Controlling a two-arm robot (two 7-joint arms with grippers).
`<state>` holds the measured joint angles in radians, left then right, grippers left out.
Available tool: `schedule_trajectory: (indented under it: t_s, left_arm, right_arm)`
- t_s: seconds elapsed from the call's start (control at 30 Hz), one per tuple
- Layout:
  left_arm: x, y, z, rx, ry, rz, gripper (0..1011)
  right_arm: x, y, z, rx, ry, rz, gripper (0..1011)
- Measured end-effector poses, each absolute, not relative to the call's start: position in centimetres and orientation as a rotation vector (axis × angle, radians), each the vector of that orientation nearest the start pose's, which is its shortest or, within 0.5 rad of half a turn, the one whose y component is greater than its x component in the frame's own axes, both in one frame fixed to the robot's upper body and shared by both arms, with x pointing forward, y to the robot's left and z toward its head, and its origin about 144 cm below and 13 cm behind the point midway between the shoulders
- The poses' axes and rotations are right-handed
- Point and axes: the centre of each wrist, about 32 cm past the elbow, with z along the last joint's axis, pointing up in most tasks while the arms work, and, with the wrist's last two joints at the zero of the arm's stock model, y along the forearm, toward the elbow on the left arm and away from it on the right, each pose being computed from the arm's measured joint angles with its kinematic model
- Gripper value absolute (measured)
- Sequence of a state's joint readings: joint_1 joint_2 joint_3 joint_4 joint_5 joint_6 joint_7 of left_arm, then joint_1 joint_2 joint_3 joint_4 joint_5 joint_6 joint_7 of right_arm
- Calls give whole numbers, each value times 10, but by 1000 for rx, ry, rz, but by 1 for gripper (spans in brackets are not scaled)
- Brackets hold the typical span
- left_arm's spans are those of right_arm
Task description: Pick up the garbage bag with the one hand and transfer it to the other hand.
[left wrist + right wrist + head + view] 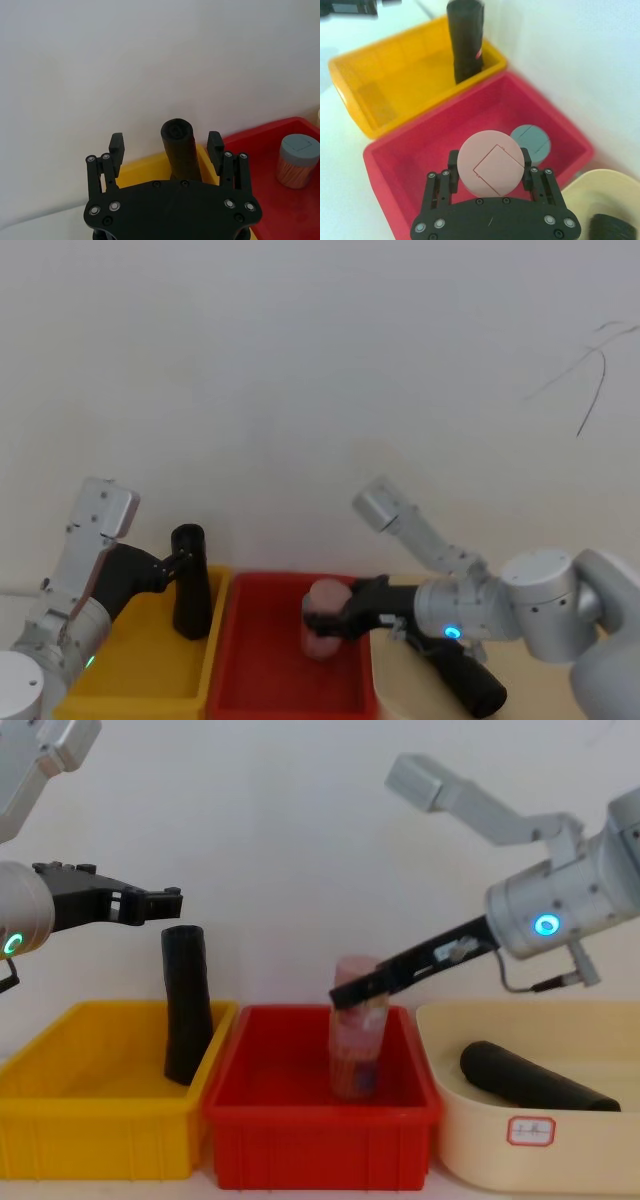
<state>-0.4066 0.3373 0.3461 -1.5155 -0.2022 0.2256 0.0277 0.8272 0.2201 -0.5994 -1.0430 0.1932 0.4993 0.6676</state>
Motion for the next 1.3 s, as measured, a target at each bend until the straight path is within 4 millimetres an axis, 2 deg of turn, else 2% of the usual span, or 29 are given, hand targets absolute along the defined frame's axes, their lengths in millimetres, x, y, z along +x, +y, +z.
schedule_trajectory:
  t_s: [0.43,0.77,1.07,1.3]
  left_arm:
    - [547,228,1253,150,-207,1332,1002]
    - [547,228,1253,150,-207,1332,1002]
    - [547,228,1253,150,-207,1332,1002]
    - [547,228,1253,150,-207,1332,1002]
  right_arm:
    - [625,-212,1314,-399,90,-735,680]
    - [606,-238,1331,-349,67,-866,680]
    - [590,-255,1335,-346,45,-990,680]
    - [577,-268,1326,-374,40,-1112,680]
